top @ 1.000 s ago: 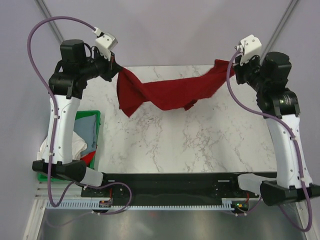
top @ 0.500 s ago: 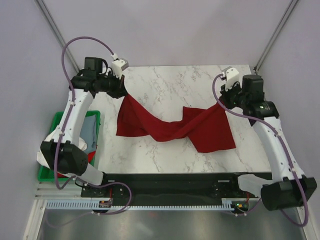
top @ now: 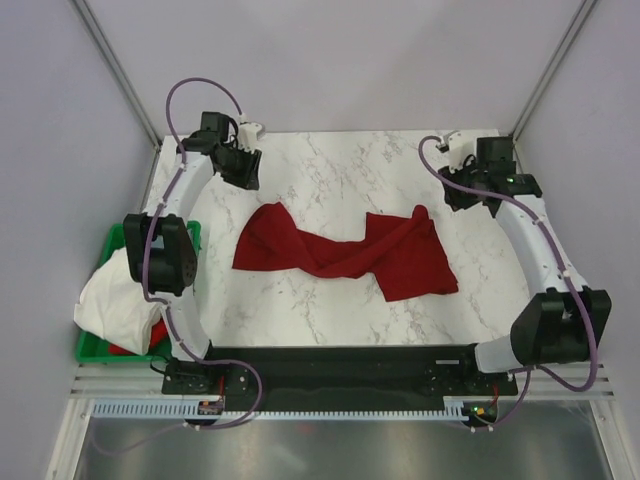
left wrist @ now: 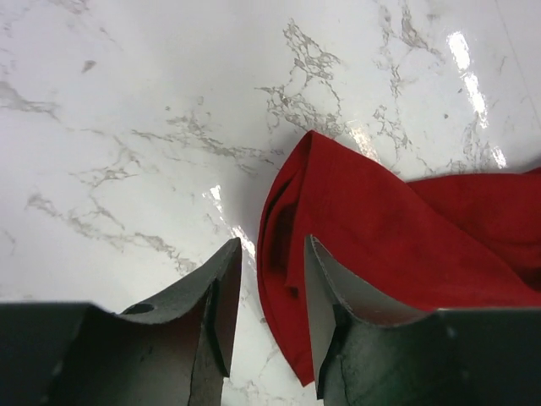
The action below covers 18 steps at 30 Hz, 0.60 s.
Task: Fold and stack the t-shirts
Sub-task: Flatten the tshirt out
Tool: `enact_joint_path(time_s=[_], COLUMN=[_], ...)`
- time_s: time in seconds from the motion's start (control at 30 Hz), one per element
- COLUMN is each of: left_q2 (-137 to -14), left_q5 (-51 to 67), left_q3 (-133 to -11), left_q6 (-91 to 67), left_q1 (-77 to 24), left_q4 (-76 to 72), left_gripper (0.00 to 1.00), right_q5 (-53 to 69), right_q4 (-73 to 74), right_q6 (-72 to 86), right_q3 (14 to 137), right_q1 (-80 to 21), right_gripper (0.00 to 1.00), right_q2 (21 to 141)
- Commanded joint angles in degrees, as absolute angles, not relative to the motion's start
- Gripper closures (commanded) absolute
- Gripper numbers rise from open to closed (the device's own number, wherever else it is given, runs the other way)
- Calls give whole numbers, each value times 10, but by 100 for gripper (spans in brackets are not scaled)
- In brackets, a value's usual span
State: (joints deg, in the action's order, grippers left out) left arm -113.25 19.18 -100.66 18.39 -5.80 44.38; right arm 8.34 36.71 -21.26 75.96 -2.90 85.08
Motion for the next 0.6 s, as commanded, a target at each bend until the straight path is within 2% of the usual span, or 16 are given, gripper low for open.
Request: enact_joint_path(time_s=[0.0, 0.03, 0.17, 0.3, 0.57], left_q2=[-1041, -1032, -996, -984, -978], left_q5=[162, 170, 199, 214, 229], left_q3=[-995, -965, -906, -884, -878], left_q6=[148, 139, 129, 127, 128], left_q1=[-56, -56, -56, -56, -56], left_q4=[407, 407, 404, 403, 404], left_gripper=[57, 56, 56, 56, 54], right_q5=[154, 169, 232, 322, 328], right_q4=[489, 545, 612, 649, 674], right_q6=[-288, -307, -347, -354, -385], right_q3=[745, 731, 659, 670, 708], right_q1=[-15, -12, 1, 45, 86], right_gripper=[60, 60, 60, 61, 58], right_q2=[781, 777, 800, 866, 966])
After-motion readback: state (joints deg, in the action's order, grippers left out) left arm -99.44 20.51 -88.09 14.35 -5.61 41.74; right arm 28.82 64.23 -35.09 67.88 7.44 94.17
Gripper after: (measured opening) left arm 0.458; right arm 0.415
